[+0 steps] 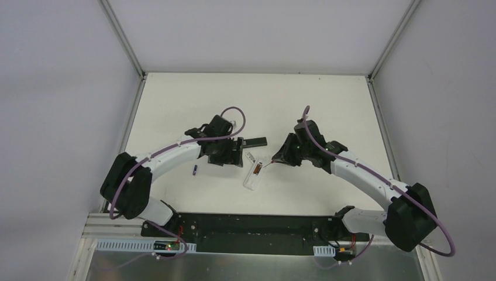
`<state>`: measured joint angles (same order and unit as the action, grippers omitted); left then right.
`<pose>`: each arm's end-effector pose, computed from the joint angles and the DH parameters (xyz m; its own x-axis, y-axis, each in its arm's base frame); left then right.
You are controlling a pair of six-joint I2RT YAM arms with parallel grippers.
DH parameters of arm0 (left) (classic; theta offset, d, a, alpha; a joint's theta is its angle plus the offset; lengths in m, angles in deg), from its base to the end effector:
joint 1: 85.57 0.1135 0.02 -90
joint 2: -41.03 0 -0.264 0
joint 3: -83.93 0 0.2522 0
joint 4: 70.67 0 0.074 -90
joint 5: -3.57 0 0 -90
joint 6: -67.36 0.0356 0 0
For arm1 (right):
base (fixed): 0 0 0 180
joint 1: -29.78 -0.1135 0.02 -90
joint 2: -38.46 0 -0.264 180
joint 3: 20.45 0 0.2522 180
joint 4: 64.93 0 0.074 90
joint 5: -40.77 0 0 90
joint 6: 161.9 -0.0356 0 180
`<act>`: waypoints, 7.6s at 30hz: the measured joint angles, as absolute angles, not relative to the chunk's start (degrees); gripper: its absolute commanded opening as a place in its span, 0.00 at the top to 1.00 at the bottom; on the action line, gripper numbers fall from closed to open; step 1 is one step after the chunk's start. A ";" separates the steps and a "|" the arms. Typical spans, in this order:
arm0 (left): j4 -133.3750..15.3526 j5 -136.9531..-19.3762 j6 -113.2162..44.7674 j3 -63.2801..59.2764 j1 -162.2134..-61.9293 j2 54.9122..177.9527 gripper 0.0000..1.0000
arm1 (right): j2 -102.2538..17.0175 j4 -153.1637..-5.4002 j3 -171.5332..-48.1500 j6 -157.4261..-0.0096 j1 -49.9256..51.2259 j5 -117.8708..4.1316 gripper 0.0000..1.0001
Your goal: Unload the batteries from the remote control
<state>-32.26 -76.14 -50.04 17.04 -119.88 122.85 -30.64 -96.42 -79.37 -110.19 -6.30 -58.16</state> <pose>0.2370 -0.1694 0.2224 -0.8840 0.0551 -0.4641 0.2657 0.8763 -0.4020 0.2033 0.1550 0.2430 -0.8403 0.1451 -0.5224 -0.1972 0.8157 0.5439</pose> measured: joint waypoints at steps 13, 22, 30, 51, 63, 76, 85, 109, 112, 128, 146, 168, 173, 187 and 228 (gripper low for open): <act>-39.08 -76.23 -57.41 14.12 -127.61 134.83 0.34 | -37.00 -99.75 -83.22 -110.08 -11.24 -52.80 1.00; -41.29 -76.43 -59.62 14.44 -128.16 134.85 0.39 | -39.07 -99.94 -84.80 -110.38 -12.18 -51.34 1.00; -42.73 -76.45 -61.08 17.13 -128.77 134.72 0.44 | -40.34 -99.90 -86.19 -110.45 -12.70 -50.90 1.00; -45.16 -76.43 -62.02 19.34 -129.14 133.25 0.47 | -46.44 -101.39 -90.39 -109.68 -16.16 -44.89 1.00; -45.53 -76.43 -62.17 19.43 -129.47 133.25 0.51 | -44.80 -95.31 -85.80 -111.76 -17.62 -43.29 1.00; -45.92 -76.47 -62.28 19.75 -129.49 132.51 0.55 | -35.14 -75.24 -67.38 -124.33 -17.29 -41.92 1.00; -45.62 -77.78 -62.24 20.08 -129.49 130.06 0.56 | -35.56 -66.13 -62.48 -129.03 -15.83 -43.62 1.00; -42.43 -82.44 -62.79 16.43 -129.41 135.68 0.67 | -38.22 -62.89 -62.37 -128.63 -12.31 -53.46 1.00; -41.99 -82.42 -62.46 15.91 -129.41 136.09 0.68 | -38.24 -63.35 -62.79 -127.89 -12.31 -53.65 1.00; -42.32 -82.20 -62.35 15.75 -129.43 136.29 0.68 | -37.39 -71.46 -67.48 -124.72 -12.90 -57.20 1.00; -39.80 -85.69 -62.72 16.34 -128.99 131.37 0.46 | -37.61 -73.36 -70.00 -125.03 -13.16 -57.20 1.00; -35.91 -85.80 -63.31 28.28 -128.64 113.76 0.44 | -47.95 -81.63 -83.81 -122.03 -14.63 -54.33 1.00; -36.61 -83.49 -61.98 28.28 -128.71 114.13 0.43 | -42.64 -86.94 -84.62 -119.67 -13.99 -51.05 1.00; -41.33 -79.60 -57.63 24.21 -129.91 124.20 0.44 | -31.49 -95.79 -77.95 -120.74 -15.67 -47.32 1.00; -45.77 -76.47 -57.87 25.11 -132.88 127.07 0.63 | -36.15 -81.74 -70.72 -129.14 -21.93 -39.21 1.00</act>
